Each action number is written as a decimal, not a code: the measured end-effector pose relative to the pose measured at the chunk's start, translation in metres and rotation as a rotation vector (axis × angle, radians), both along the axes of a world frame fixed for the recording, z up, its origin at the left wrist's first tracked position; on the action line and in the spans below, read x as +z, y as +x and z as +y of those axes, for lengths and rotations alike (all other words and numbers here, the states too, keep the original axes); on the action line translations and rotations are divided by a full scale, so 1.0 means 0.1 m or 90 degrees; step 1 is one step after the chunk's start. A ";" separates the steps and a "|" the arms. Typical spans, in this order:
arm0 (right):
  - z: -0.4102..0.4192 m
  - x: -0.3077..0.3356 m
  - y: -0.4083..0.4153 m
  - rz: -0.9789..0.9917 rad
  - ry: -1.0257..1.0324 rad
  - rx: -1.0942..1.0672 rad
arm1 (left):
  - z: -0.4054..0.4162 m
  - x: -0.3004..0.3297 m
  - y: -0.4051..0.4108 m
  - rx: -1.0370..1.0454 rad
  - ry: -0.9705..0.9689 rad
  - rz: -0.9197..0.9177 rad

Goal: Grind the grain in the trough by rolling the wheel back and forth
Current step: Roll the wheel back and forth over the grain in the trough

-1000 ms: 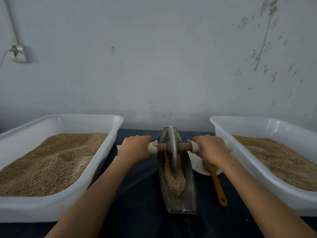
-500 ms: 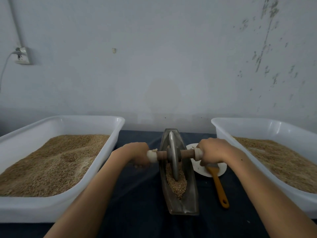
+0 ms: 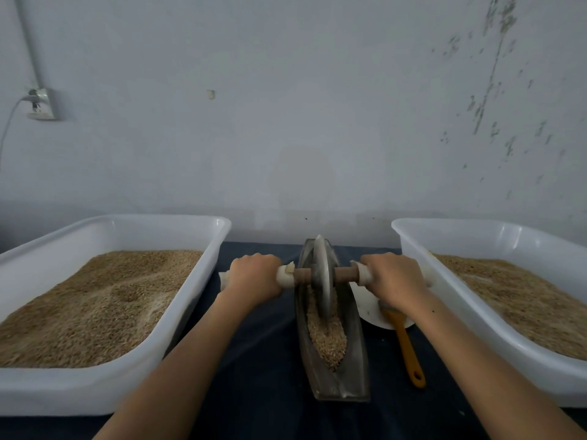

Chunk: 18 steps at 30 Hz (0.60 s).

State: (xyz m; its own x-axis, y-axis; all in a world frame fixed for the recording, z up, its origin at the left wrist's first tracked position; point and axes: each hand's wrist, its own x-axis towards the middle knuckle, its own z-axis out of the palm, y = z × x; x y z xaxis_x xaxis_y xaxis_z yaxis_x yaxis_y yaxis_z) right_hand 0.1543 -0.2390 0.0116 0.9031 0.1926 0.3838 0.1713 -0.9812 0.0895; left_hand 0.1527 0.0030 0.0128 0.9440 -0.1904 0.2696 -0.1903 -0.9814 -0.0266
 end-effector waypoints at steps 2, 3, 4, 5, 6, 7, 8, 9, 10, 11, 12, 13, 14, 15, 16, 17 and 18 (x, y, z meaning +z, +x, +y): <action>-0.01 0.00 0.01 0.011 -0.002 0.005 | 0.00 0.01 -0.02 -0.001 0.002 0.003; -0.02 0.02 0.00 0.036 -0.007 0.003 | 0.00 0.02 -0.02 -0.001 0.006 0.010; -0.03 0.04 0.00 0.074 -0.014 0.000 | 0.00 0.04 -0.02 0.001 0.011 0.024; -0.04 0.07 -0.01 0.118 -0.022 -0.005 | -0.01 0.05 -0.03 0.004 0.016 0.047; -0.04 0.11 -0.01 0.169 -0.030 -0.009 | -0.01 0.07 -0.03 0.007 0.022 0.076; -0.04 0.14 -0.02 0.224 -0.034 -0.014 | -0.01 0.10 -0.04 0.009 0.029 0.109; -0.04 0.18 -0.03 0.277 -0.031 -0.017 | 0.00 0.13 -0.05 0.007 0.034 0.142; -0.05 0.21 -0.04 0.322 -0.022 -0.019 | 0.00 0.15 -0.05 0.004 0.036 0.173; -0.06 0.24 -0.06 0.360 -0.006 -0.020 | 0.01 0.16 -0.06 -0.001 0.033 0.204; -0.06 0.27 -0.08 0.392 0.016 -0.020 | 0.01 0.17 -0.06 -0.005 0.027 0.233; -0.06 0.28 -0.10 0.422 0.045 -0.020 | 0.02 0.17 -0.06 -0.008 0.020 0.259; -0.07 0.29 -0.12 0.446 0.073 -0.019 | 0.02 0.17 -0.06 -0.010 0.013 0.277; -0.07 0.29 -0.13 0.459 0.088 -0.017 | 0.02 0.17 -0.05 -0.010 0.008 0.285; -0.07 0.29 -0.13 0.457 0.083 -0.015 | 0.02 0.17 -0.04 -0.011 0.007 0.284; -0.07 0.28 -0.12 0.443 0.062 -0.012 | 0.02 0.18 -0.04 -0.012 0.008 0.279; -0.07 0.27 -0.10 0.421 0.035 -0.009 | 0.01 0.18 -0.04 -0.012 0.010 0.269; -0.06 0.26 -0.09 0.394 0.013 -0.006 | 0.01 0.18 -0.04 -0.011 0.013 0.251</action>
State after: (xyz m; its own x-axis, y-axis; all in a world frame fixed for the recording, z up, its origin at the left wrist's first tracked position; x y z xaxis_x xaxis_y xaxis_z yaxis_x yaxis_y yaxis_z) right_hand 0.1457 -0.2454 0.0374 0.9608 0.1824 -0.2087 0.1775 -0.9832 -0.0421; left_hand 0.1487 0.0036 0.0305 0.9709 -0.2089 -0.1167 -0.2066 -0.9779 0.0317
